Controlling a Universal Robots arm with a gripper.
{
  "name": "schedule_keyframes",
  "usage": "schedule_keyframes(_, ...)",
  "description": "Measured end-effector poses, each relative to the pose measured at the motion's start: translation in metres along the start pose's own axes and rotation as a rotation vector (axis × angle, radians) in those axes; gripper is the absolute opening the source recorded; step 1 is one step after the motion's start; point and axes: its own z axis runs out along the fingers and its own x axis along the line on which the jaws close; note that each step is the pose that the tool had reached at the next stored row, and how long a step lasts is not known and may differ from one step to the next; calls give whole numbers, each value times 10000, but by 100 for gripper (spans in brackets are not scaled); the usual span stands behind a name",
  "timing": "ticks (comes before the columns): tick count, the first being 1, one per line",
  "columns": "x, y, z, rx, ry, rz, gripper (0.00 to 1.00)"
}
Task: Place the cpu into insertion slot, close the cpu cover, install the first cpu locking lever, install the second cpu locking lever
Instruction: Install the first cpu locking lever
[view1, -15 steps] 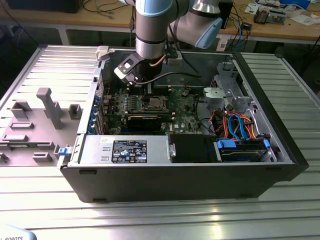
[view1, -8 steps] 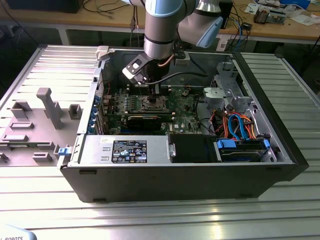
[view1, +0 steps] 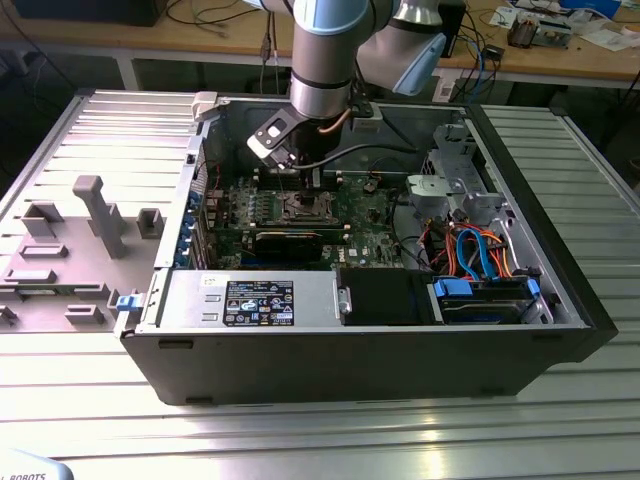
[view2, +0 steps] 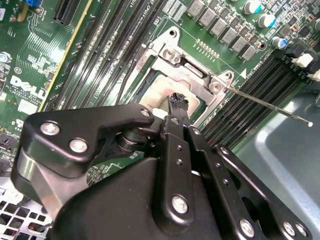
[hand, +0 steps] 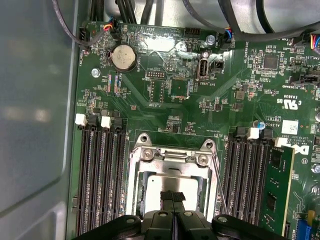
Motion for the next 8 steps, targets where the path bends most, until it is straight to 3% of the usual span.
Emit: schedule_keyframes(8,-1,13,0,0,0,0,11)
